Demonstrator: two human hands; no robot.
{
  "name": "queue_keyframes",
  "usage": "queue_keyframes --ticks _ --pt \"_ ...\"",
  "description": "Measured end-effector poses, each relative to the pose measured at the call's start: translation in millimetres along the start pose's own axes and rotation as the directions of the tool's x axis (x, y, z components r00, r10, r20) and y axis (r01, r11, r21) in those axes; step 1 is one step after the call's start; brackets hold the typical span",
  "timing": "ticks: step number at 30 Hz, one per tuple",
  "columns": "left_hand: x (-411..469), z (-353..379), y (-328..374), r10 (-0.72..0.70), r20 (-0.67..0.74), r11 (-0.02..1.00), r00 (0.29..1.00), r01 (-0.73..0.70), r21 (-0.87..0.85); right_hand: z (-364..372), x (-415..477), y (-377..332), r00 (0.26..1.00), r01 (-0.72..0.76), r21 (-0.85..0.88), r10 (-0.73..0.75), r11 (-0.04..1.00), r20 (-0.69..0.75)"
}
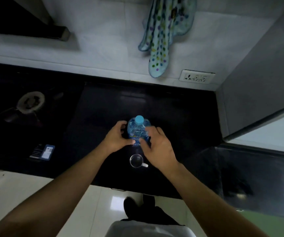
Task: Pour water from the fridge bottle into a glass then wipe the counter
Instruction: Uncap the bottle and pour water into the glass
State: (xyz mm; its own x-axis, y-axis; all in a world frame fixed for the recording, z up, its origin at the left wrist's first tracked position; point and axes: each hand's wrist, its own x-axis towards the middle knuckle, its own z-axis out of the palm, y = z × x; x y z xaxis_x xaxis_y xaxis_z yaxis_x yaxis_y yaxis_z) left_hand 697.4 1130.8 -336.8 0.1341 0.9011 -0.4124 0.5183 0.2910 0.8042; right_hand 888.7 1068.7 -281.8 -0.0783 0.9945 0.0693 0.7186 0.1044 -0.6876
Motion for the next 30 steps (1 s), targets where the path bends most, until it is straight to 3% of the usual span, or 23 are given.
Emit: queue_keyframes --ticks 2,5,11,14,21,28,30 --pt "7 1 8 0.046 0.053 0.999 0.998 -0.046 0.0 -8 21 -10 1.0 0.021 -0.006 -0.021 1.0 0.014" --pt "14 6 10 0.044 0.107 0.999 0.993 -0.043 -0.008 -9 51 -16 0.991 0.032 -0.164 -0.01 0.986 0.137" --pt "19 8 2 0.034 0.08 0.999 0.996 -0.036 0.025 6 84 -19 0.975 0.14 -0.461 -0.042 0.877 0.216" --pt "17 7 1 0.081 0.065 0.997 0.995 -0.081 0.002 0 86 -20 0.975 0.151 -0.426 -0.064 0.892 0.211" --pt "-25 -10 39 0.187 -0.051 0.979 0.981 -0.191 -0.068 -52 75 -51 0.967 0.254 -0.251 -0.255 0.934 0.03" --pt "-73 -20 75 0.289 -0.141 0.944 0.947 -0.306 -0.12 -106 69 -83 0.97 0.233 -0.046 -0.236 0.971 -0.054" --pt "-83 -20 83 0.298 -0.198 0.943 0.934 -0.32 -0.089 -114 65 -83 0.959 0.267 -0.083 -0.274 0.96 -0.077"
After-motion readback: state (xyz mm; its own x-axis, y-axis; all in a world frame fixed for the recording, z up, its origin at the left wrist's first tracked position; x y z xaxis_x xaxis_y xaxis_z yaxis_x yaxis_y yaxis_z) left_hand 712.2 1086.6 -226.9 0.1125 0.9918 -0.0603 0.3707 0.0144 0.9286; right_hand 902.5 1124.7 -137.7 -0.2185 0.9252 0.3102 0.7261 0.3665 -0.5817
